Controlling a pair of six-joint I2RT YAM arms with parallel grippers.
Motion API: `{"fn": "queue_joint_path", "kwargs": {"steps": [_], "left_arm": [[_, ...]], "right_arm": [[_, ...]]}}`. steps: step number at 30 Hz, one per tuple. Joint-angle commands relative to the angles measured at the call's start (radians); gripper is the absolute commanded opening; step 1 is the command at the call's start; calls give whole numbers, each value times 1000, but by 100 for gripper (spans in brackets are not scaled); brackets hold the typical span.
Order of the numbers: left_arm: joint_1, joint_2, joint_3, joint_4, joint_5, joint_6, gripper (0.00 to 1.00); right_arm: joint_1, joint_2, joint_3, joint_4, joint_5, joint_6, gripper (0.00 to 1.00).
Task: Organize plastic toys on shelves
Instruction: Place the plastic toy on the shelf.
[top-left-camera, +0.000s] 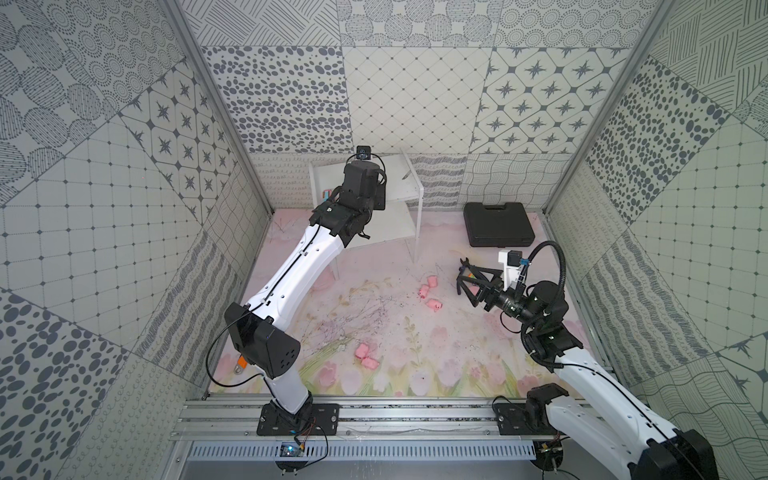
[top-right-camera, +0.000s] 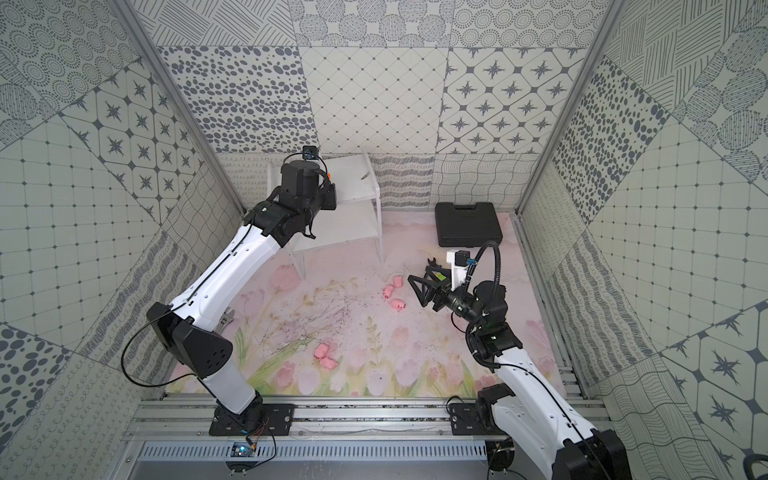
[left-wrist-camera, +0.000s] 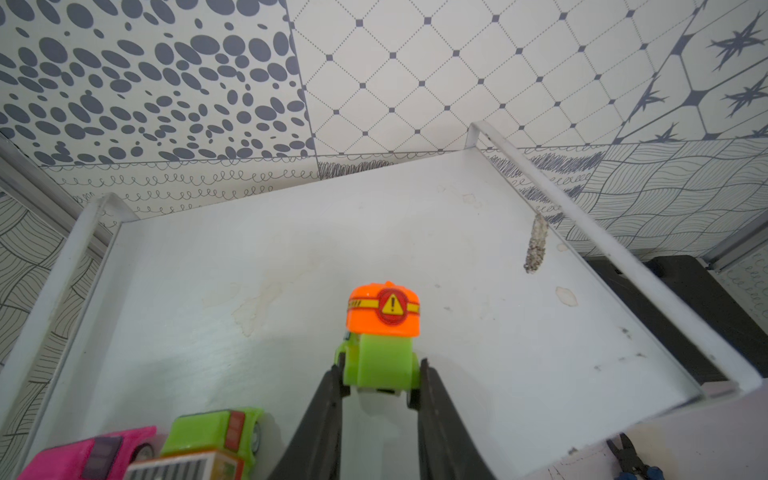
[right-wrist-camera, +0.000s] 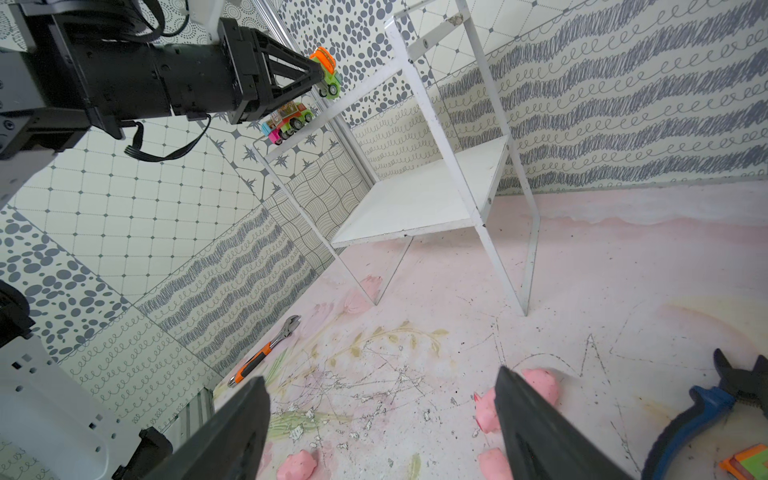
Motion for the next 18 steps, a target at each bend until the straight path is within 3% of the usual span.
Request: {"fn": "queue_joint_path", "kwargs": {"steps": [1,10,18], "left_arm": [[7,-1,-23,3,6,10,18],[9,-75,-156,17,54,-8,24],[8,-133,-183,-19,96,-33,46]], "right_arm": [[-6,-19,-6,56,-9,-5,89],[-12,-1,-5,68,-8,-10,89],[-14,26,2,81,-14,-11,89]]}}
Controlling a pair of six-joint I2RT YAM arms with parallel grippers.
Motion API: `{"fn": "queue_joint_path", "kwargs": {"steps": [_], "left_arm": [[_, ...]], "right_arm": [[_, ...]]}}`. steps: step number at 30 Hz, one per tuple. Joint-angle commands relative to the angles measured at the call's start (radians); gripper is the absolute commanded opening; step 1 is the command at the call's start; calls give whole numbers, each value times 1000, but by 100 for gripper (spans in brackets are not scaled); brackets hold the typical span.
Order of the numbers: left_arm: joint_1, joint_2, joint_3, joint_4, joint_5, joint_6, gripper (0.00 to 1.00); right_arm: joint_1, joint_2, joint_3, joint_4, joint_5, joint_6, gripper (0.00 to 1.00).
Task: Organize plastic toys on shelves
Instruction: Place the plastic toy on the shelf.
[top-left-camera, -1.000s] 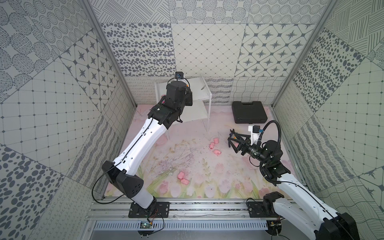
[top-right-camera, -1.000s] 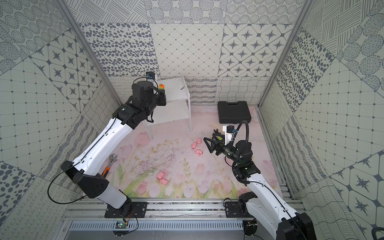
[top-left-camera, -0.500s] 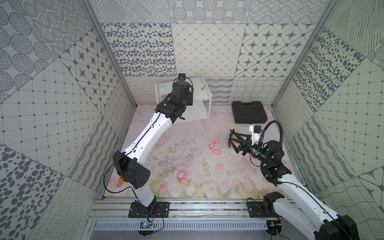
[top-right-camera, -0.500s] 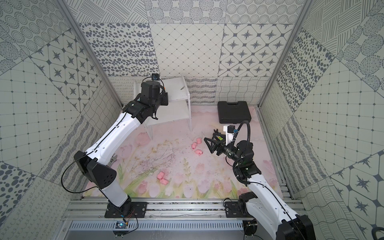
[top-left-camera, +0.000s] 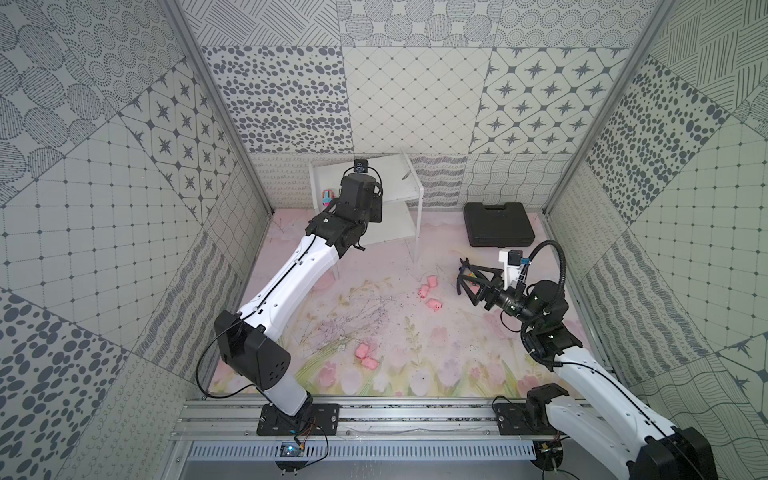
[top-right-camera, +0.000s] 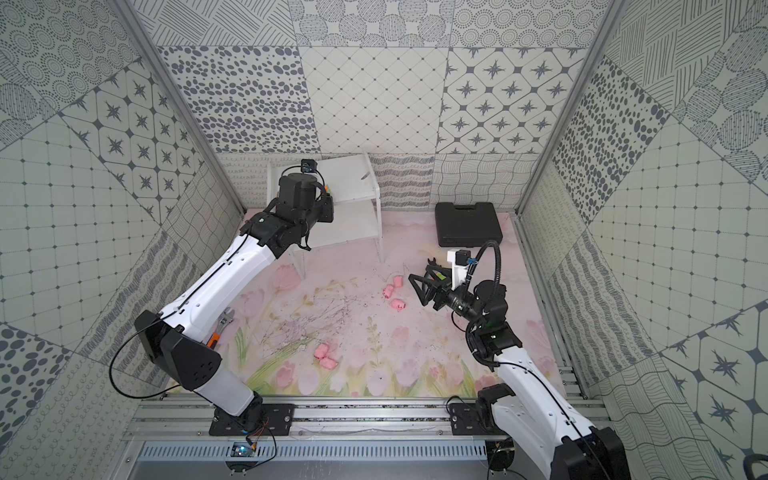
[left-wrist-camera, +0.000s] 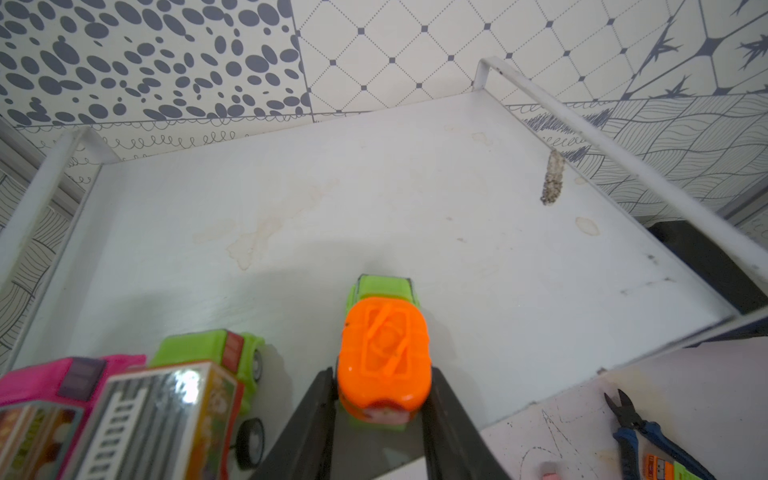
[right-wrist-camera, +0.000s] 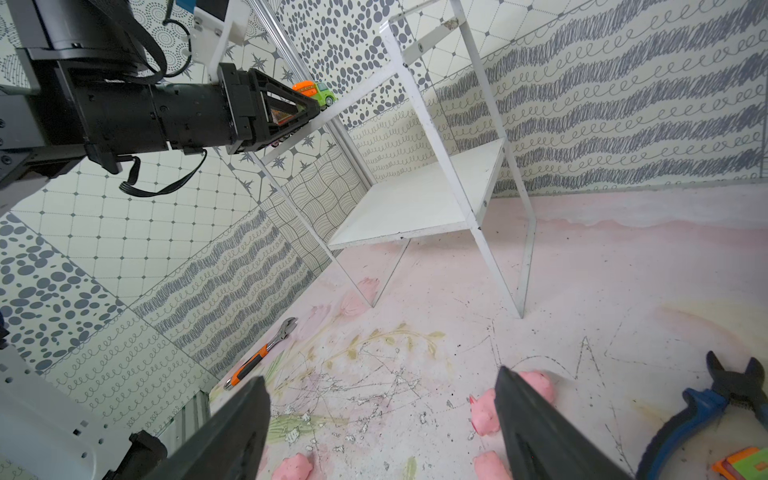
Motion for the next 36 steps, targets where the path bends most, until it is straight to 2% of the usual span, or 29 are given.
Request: {"fn": "queue_joint_path", "kwargs": {"steps": [1,5,10,12,17,19,21,23,28,29,30,34,36], "left_arm": [[4,-41,-2,-51,76,-22,50],[4,-69,32,-84,170,-34,74],[14,-104,110,-168,229,-55,87],[35,-120,143,-198,248,-101,90],[154,-109,264,-297,385,-338,87],[174,-68,347,-368,422,-378,86],[174,-4,454,-463,445,-388,86],[174,70,571,-565,466,-379,80],[174,333,1019,-939,470,-253,67],[173,364,1074,-980,463,-236,65],[173,375,1087,-998,456,-224,64],[164,314,939,-906,424,-194,64],[157,315,928,-889,411,-174,64]], "right_arm": [[-5,12,4,63,-10,-7,89],[-4,25,11,63,-16,-7,89],[-5,40,21,63,-21,-2,89],[-5,41,26,63,-22,2,89],[-5,62,48,70,-34,26,89],[-5,71,61,69,-39,39,89],[-5,81,74,57,-39,58,89],[-5,93,93,36,-54,74,89],[-5,104,98,23,-71,97,88],[-5,103,98,13,-74,97,88],[-5,102,123,4,-77,95,88],[-5,110,142,-15,-88,100,88],[-5,119,147,-12,-94,108,87]]}}
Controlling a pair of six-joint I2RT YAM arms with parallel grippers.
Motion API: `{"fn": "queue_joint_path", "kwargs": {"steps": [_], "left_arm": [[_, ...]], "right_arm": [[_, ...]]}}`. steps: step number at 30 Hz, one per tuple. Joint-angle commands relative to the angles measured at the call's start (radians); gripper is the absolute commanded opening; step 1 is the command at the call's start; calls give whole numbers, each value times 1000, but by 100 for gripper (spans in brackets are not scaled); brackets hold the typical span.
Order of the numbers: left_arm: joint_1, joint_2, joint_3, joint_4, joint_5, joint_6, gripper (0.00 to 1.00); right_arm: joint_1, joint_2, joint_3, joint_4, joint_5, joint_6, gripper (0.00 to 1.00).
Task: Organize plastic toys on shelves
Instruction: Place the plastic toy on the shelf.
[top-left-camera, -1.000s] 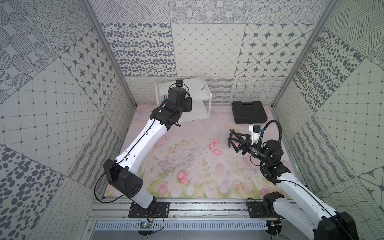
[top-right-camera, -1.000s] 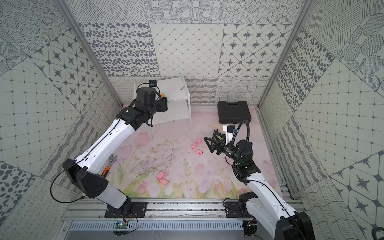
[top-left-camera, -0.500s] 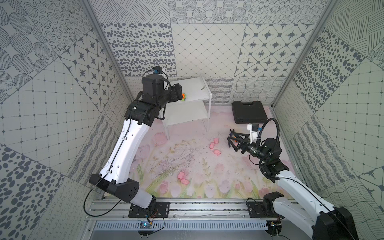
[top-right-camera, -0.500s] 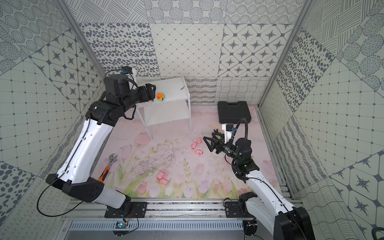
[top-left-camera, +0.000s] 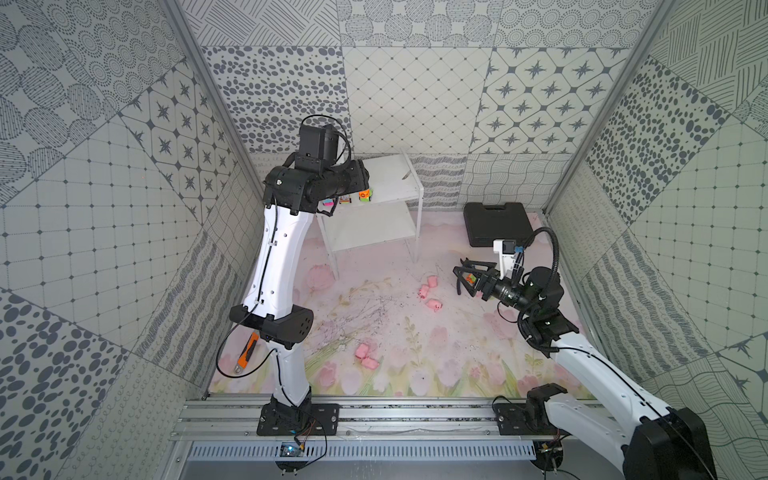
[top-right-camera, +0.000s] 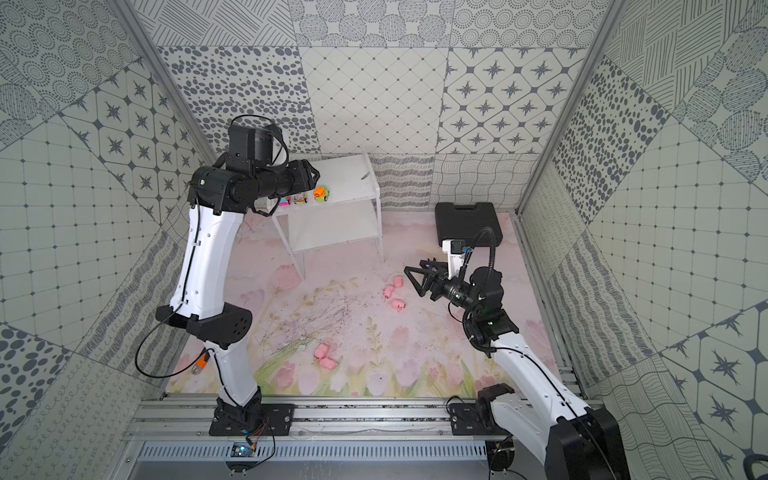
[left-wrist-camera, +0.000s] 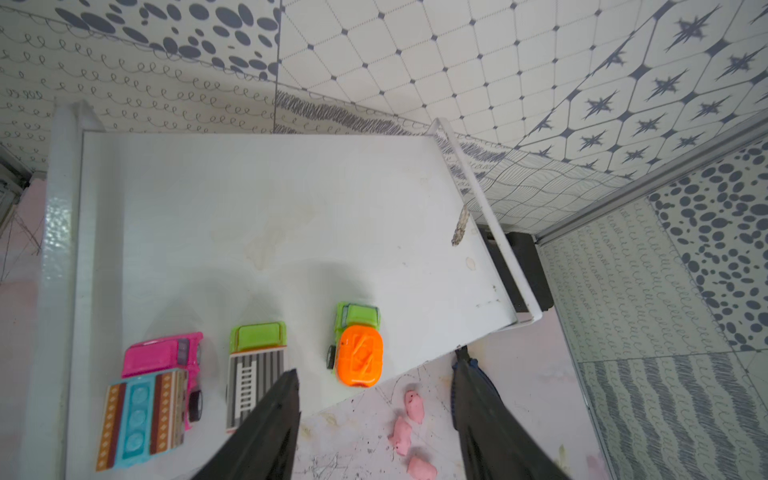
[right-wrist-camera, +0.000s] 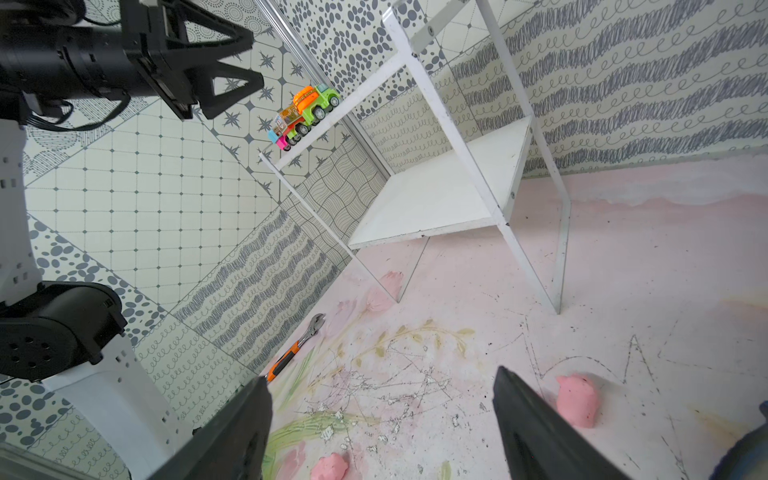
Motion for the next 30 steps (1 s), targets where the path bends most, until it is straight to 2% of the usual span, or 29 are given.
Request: {"fn": "queue_joint_path", "kwargs": {"steps": [1,4,11,17,22,24,26,30], "left_arm": [[-11,12,3,-133,5,76,64],[-23,53,49,-146,3,88,64],[-42,68,49,-114,-9,97,64],[-43,-19,18,-35,2,82,66],[-39,-105,-13,10,54,54,68],[-22,-159,-77,31,83,36,69],[12,-236,-206,84,119,4,70],[73,-477,-616,316,135,-52,73]], "right_arm": [[-3,17,34,23,-23,26,87],[-3,24,40,23,-27,25,87],[-3,10,34,17,-22,25,87],[32,19,112,-20,-11,-3,85],[76,60,206,-32,-1,-9,84],[111,107,296,-65,16,-11,84],[152,188,428,-115,23,13,81],[240,400,729,-292,78,104,70]]}}
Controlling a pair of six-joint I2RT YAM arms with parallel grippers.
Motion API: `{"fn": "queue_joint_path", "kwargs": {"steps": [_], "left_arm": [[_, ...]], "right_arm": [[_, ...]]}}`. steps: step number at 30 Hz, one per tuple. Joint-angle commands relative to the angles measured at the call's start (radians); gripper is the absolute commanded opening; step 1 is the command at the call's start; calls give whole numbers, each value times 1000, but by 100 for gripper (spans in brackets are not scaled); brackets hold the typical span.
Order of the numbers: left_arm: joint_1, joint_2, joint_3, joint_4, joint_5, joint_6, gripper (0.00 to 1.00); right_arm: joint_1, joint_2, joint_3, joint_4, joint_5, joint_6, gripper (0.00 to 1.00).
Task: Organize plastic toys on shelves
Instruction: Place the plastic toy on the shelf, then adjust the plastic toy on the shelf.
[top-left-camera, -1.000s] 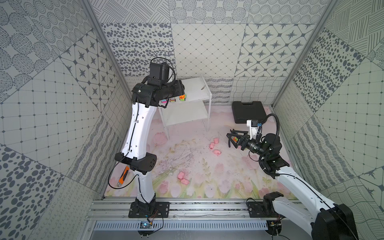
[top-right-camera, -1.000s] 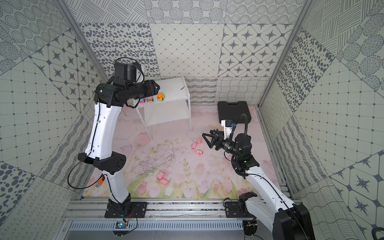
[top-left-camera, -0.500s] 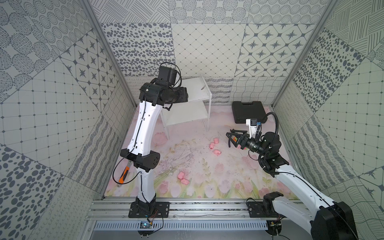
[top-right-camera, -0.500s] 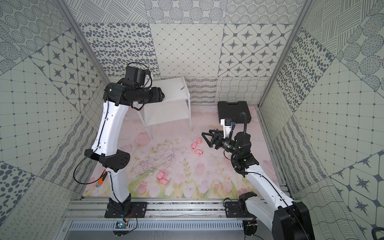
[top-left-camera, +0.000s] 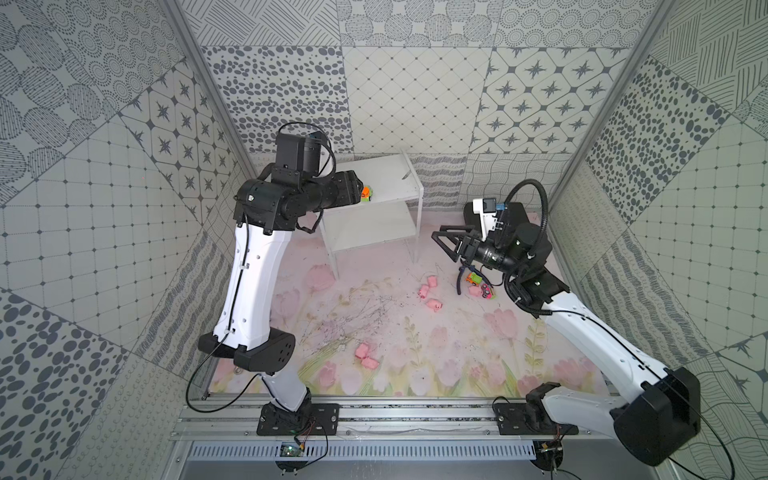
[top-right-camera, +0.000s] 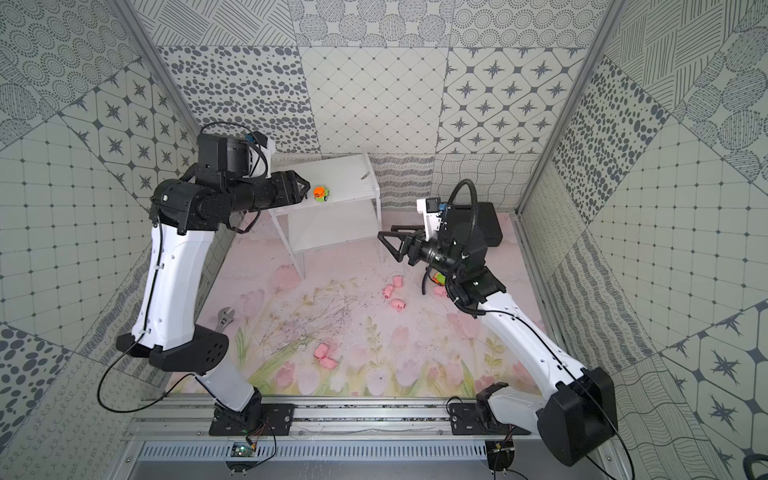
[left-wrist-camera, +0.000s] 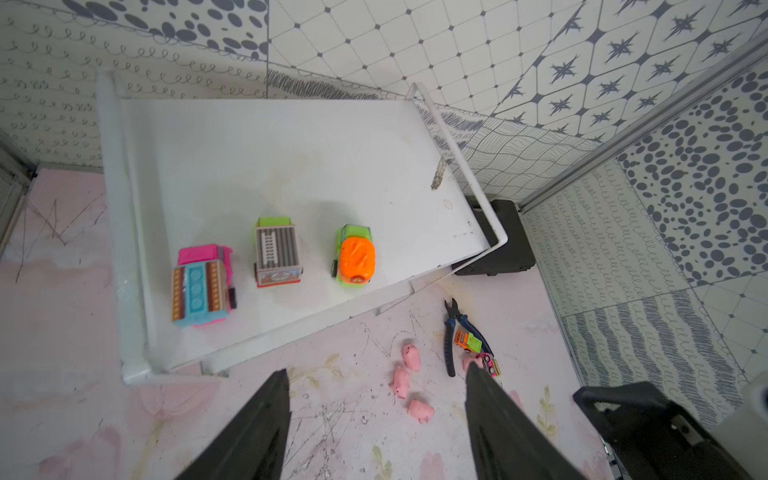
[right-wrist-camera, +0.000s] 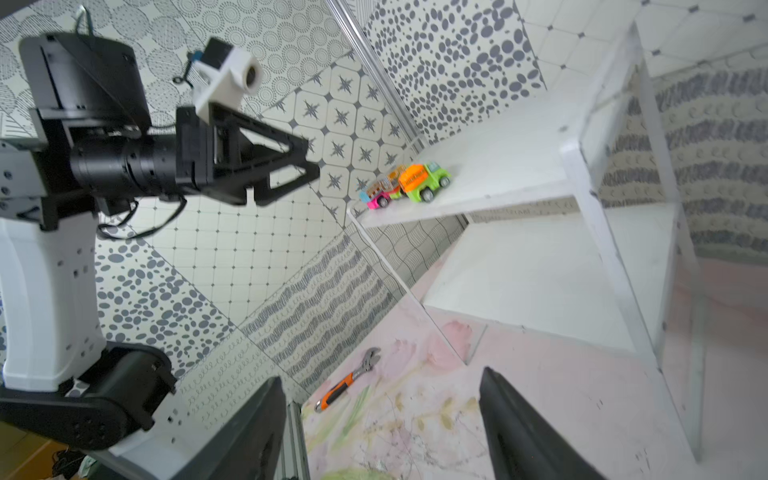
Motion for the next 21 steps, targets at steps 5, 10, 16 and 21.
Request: {"fn": "queue_joint_path", "kwargs": {"steps": [5,10,16,21], "left_arm": [[165,-462,-672,458,44,-189,79],[241,-655,-929,501,0,-260,85],[260,-735,-1100,487,14,-303,86],[266,-761,-1178,500,19,-312,86]], "right_arm": [[134,296,451,-284,121,84,60],[198,454,692,-399,228,109,59],[223,602,948,-529,350,151,59],[233,722,1148,-640,405,189,58]]}}
